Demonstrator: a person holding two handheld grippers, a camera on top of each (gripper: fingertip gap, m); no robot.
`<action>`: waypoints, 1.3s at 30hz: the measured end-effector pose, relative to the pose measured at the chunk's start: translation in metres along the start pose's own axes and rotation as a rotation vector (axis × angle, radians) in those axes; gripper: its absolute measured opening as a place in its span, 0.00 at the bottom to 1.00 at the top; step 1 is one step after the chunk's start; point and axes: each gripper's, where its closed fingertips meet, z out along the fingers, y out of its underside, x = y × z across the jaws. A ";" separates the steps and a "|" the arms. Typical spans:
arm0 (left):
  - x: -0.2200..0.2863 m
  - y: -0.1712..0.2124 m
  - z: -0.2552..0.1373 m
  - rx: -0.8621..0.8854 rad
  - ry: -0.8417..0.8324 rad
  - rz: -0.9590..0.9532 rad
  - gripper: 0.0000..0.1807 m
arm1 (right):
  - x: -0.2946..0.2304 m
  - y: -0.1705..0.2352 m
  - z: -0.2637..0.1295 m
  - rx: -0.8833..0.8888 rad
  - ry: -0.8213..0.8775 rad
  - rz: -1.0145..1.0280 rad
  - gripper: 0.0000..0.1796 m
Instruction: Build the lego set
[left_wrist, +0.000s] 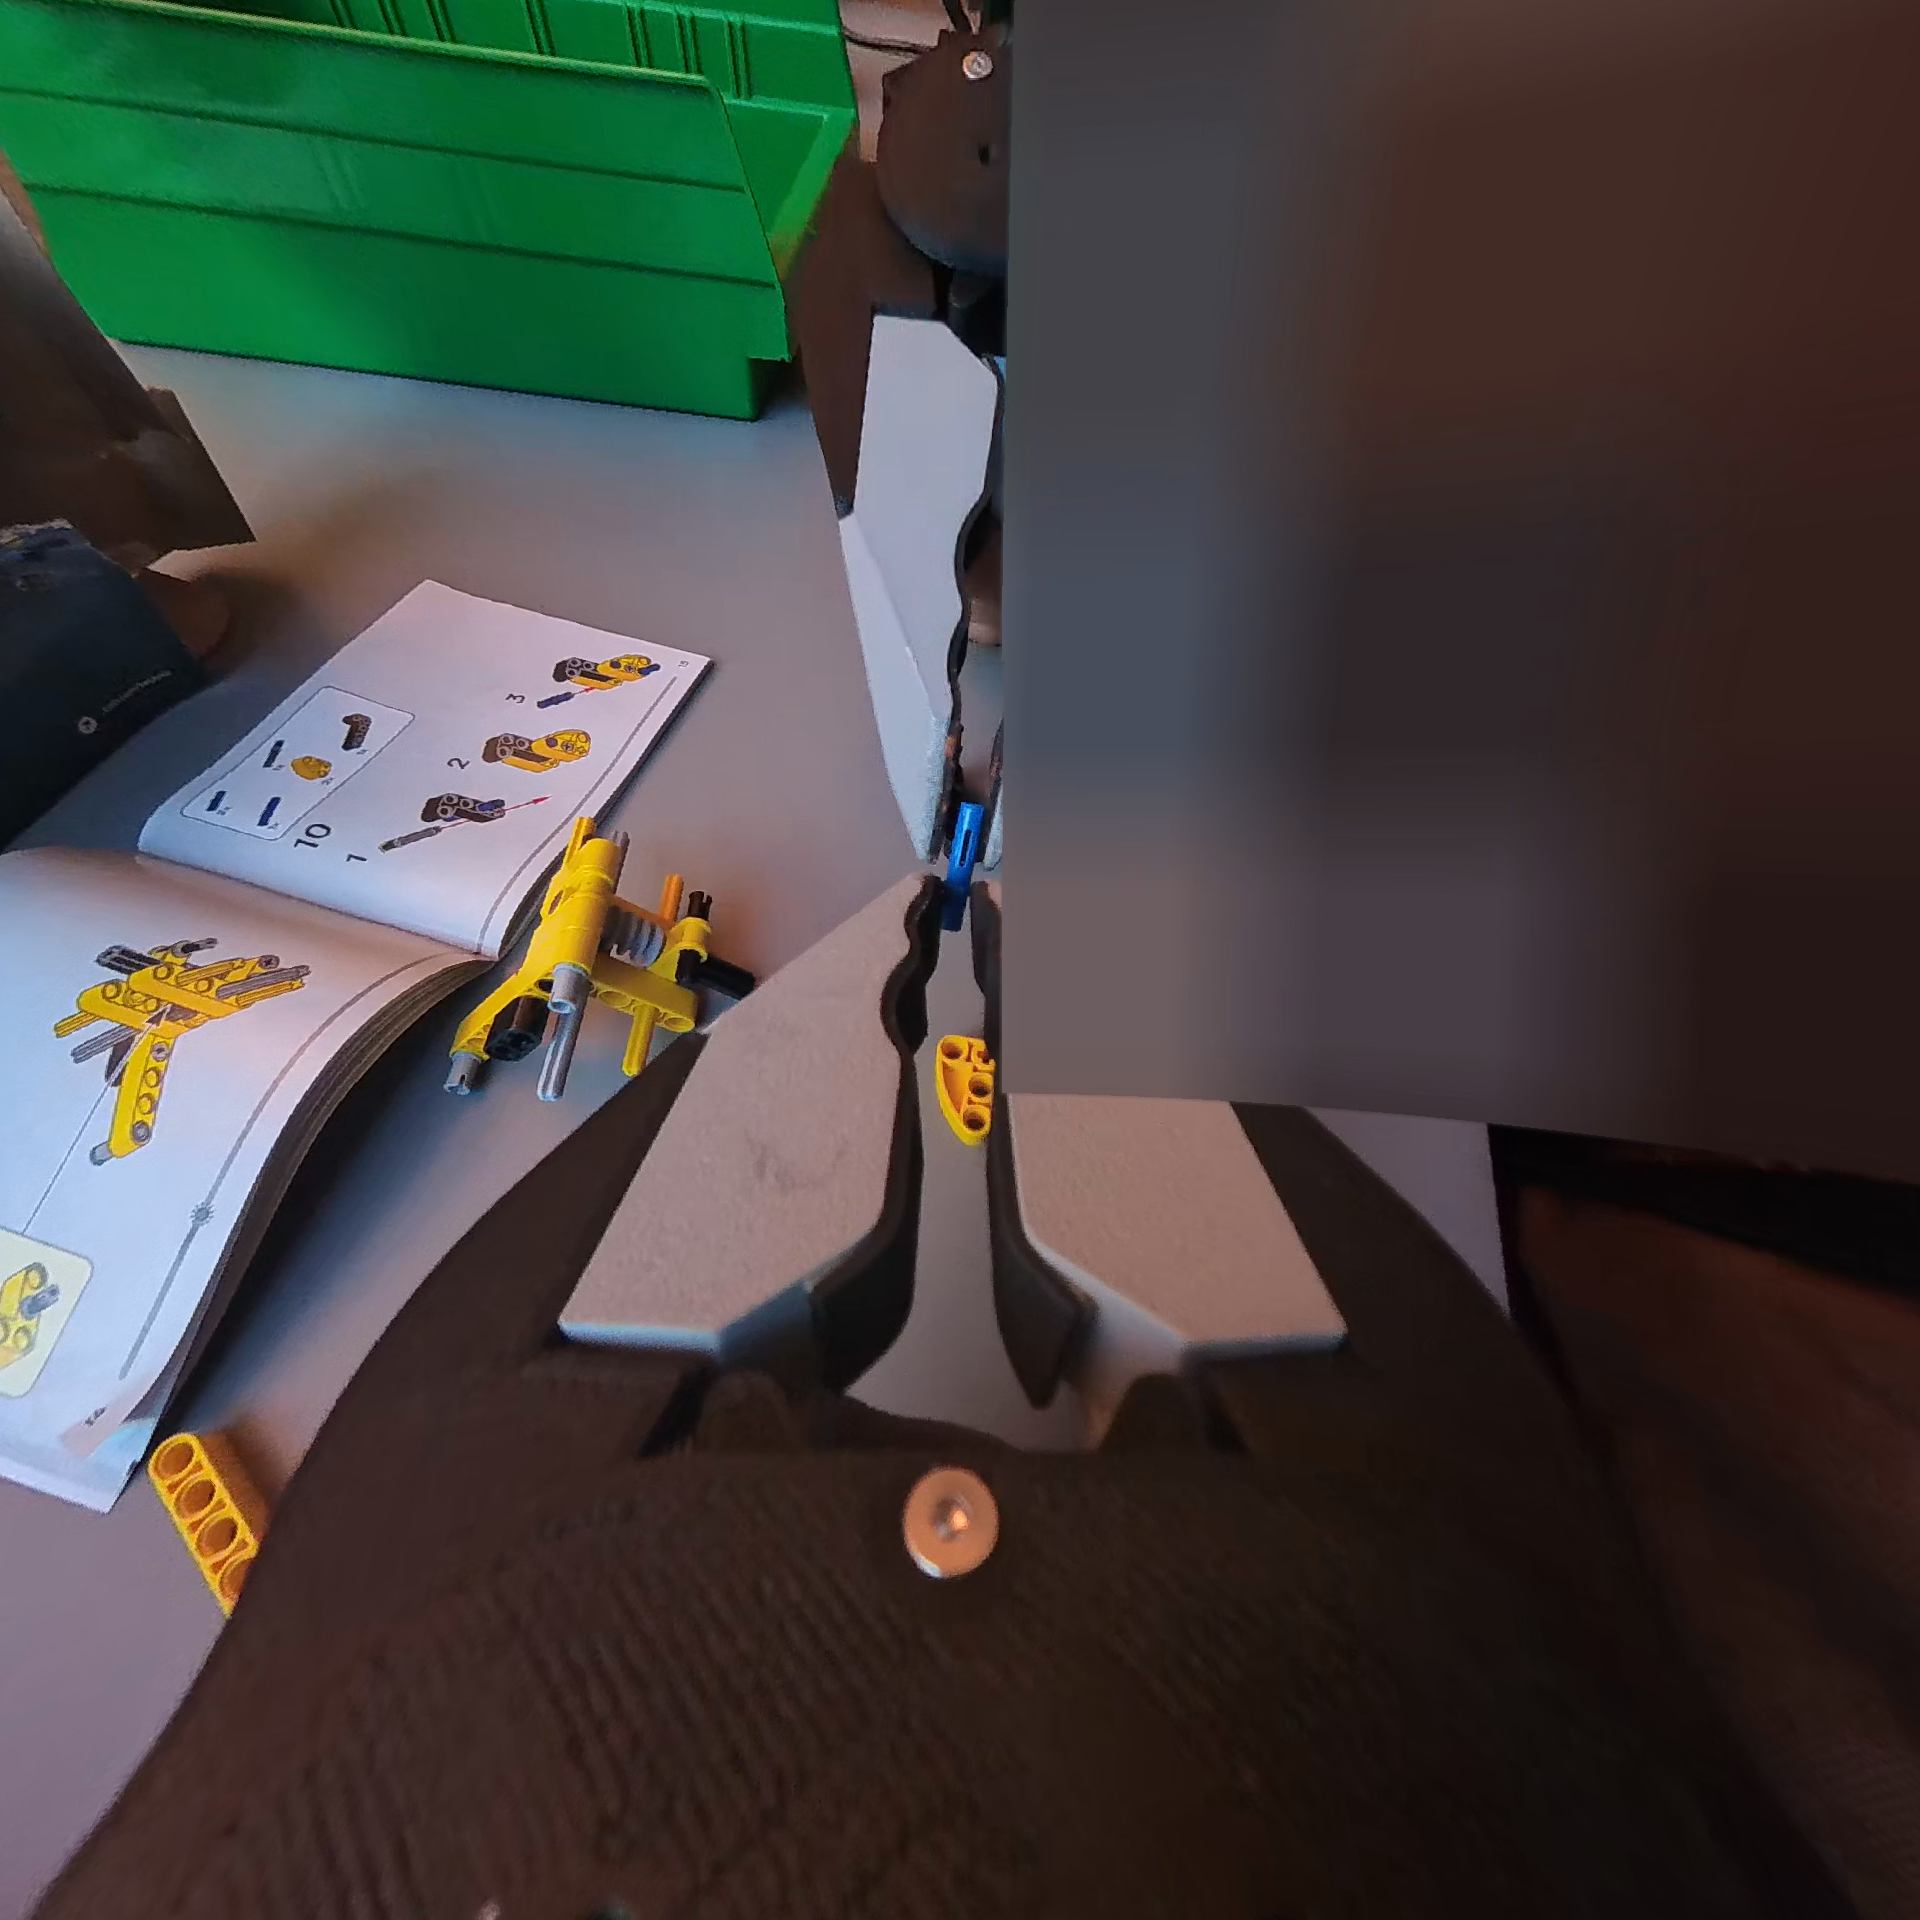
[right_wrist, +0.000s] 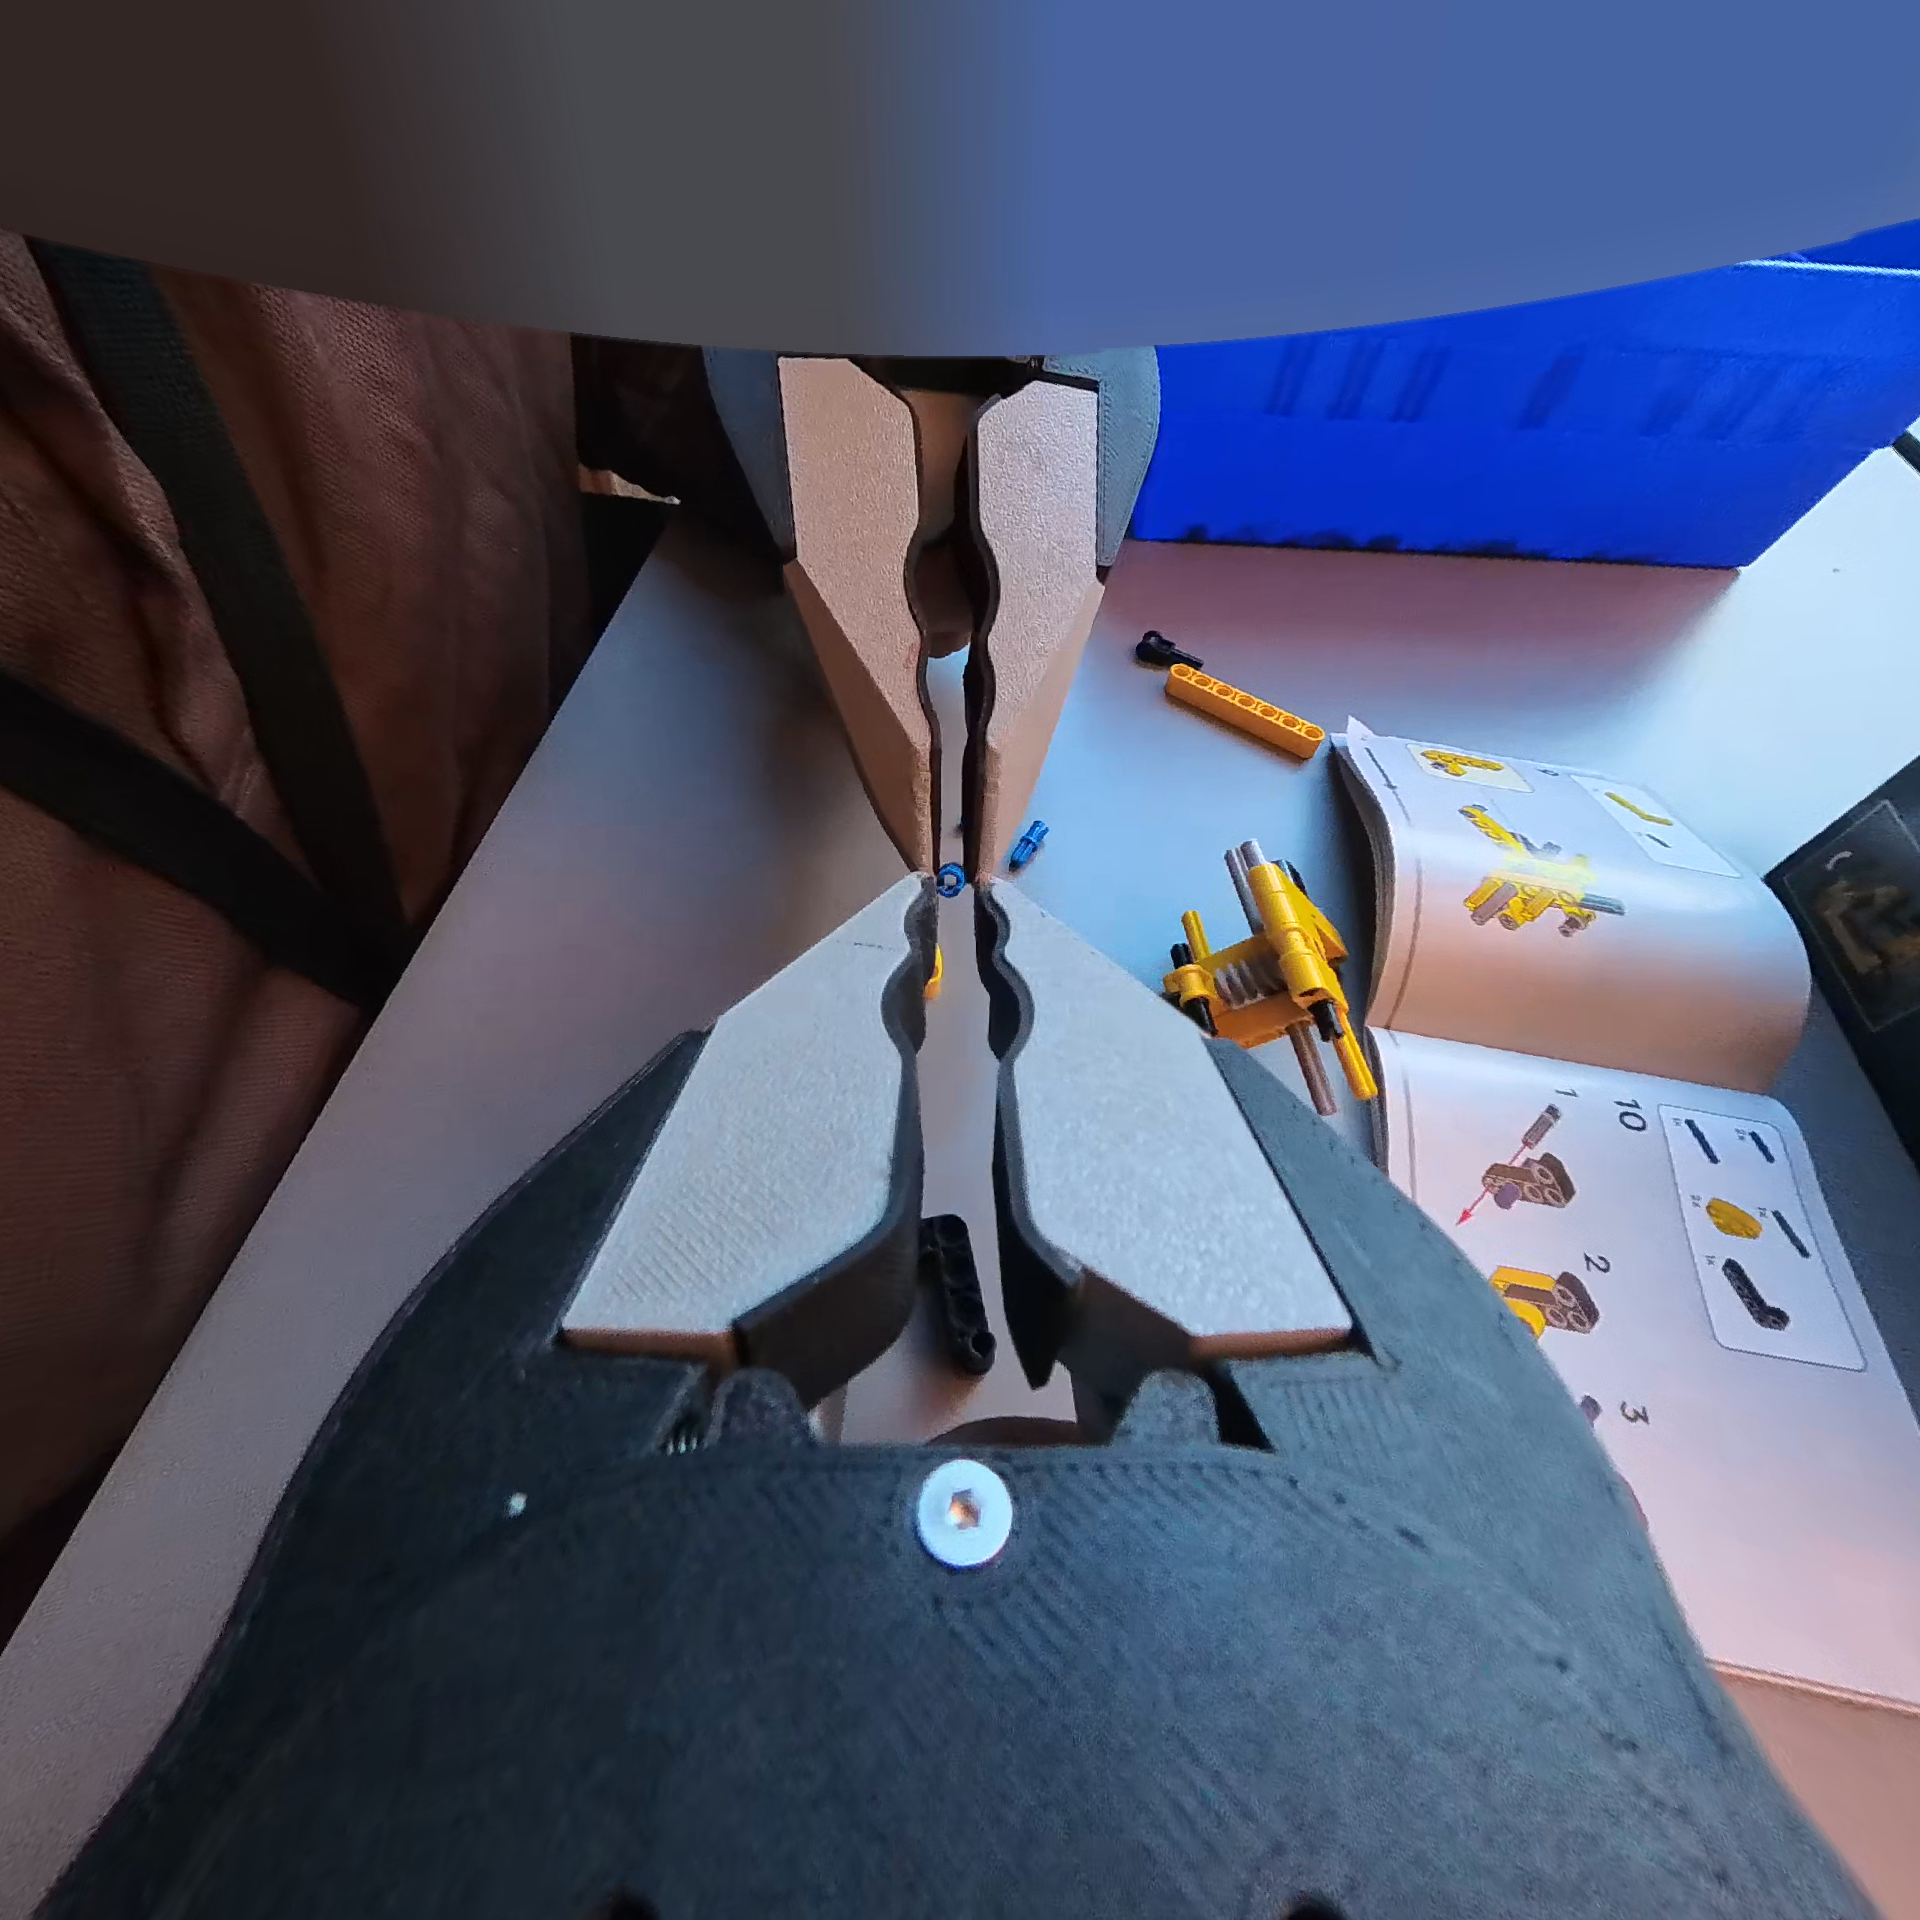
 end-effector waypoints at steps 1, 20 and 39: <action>0.000 0.000 0.000 -0.002 -0.002 0.002 0.01 | 0.000 0.000 0.000 -0.003 0.001 -0.001 0.02; -0.027 0.018 -0.017 -0.139 -0.096 0.047 0.01 | 0.085 0.032 -0.006 -0.179 0.220 0.082 0.17; -0.018 0.018 -0.024 -0.136 -0.065 0.074 0.01 | 0.082 0.037 0.006 -0.260 0.185 -0.044 0.04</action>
